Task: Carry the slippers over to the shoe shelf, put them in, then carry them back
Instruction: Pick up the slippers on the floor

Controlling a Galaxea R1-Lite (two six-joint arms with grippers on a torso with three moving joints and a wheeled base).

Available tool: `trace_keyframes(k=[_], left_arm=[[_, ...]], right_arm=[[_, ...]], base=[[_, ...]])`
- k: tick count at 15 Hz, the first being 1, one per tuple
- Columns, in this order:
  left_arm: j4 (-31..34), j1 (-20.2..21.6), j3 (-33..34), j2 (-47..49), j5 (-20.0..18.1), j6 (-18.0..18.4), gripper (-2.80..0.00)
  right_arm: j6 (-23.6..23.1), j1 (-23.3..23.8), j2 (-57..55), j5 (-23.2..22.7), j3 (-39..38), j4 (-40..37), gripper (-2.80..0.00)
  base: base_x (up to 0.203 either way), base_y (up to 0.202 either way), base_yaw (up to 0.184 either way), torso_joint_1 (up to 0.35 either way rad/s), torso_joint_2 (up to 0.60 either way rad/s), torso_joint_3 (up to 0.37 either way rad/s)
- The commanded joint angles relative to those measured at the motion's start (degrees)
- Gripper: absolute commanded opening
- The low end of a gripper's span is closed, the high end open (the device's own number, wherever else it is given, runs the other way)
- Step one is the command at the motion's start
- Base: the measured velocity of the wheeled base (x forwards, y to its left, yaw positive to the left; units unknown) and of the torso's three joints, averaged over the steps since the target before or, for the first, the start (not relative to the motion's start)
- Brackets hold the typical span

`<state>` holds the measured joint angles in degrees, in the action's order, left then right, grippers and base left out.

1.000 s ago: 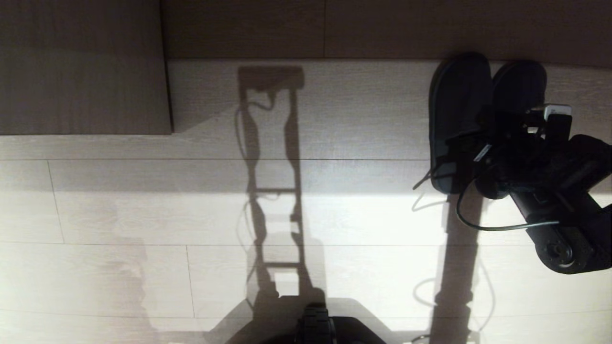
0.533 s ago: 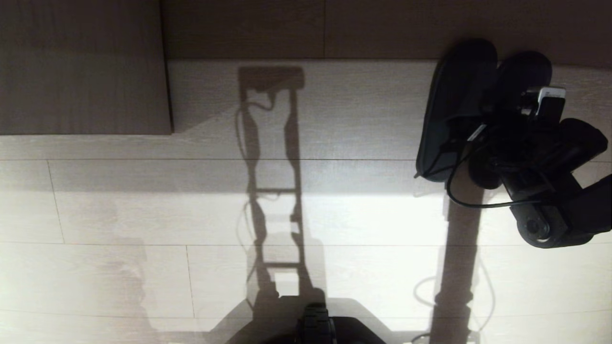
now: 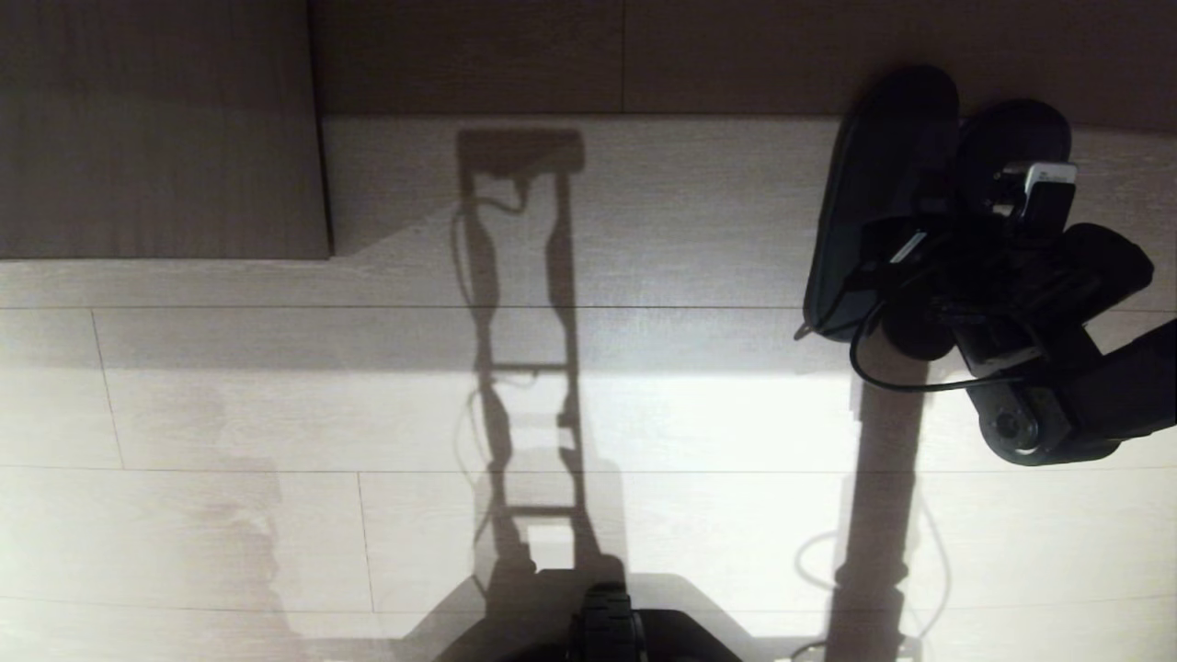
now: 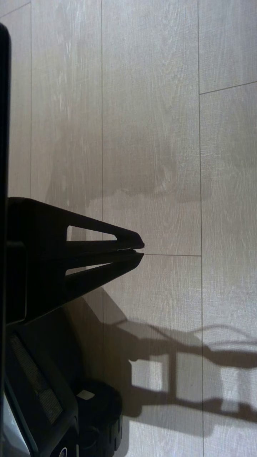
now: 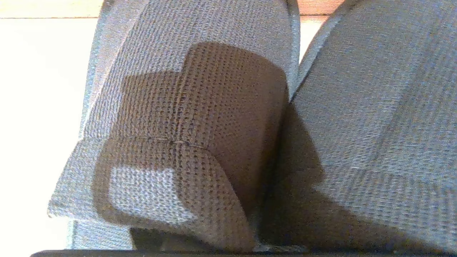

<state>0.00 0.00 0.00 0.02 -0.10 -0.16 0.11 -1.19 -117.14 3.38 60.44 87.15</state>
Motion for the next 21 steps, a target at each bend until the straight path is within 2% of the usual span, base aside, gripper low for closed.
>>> trace_keyframes(k=[1, 4, 7, 12, 18, 21], left_arm=[[0.00, 0.08, 0.00, -0.02, 0.01, -0.02, -2.80], [0.00, 0.08, 0.00, -0.02, 0.01, -0.02, -2.80], [0.00, 0.09, 0.00, -0.02, 0.01, 0.07, -2.80], [0.00, 0.00, 0.00, -0.02, 0.01, 0.07, -2.80], [0.00, 0.09, 0.00, -0.02, 0.01, -0.02, -2.80], [0.00, 0.00, 0.00, -0.02, 0.01, -0.02, -2.80]], right_arm=[[-0.02, -0.04, -0.06, 0.09, -0.22, 0.19, -2.80], [-0.03, -0.11, 5.28, -0.25, -4.28, -0.03, -2.80], [1.23, -0.13, 14.07, -4.58, -12.68, -1.73, -2.80], [2.46, -0.13, 27.50, -12.37, -25.18, -9.36, -2.80], [2.53, -0.20, 42.57, -13.08, -35.15, -16.65, -2.80], [2.45, -0.45, 50.44, -13.13, -37.48, -23.37, -2.80]], base=[[0.000, 0.000, 0.000, 0.000, 0.00, 0.000], [0.000, 0.000, 0.000, 0.000, 0.00, 0.000], [0.000, 0.000, 0.000, 0.000, 0.00, 0.000], [0.000, 0.000, 0.000, 0.000, 0.00, 0.000], [0.000, 0.000, 0.000, 0.000, 0.00, 0.000], [0.000, 0.000, 0.000, 0.000, 0.00, 0.000]])
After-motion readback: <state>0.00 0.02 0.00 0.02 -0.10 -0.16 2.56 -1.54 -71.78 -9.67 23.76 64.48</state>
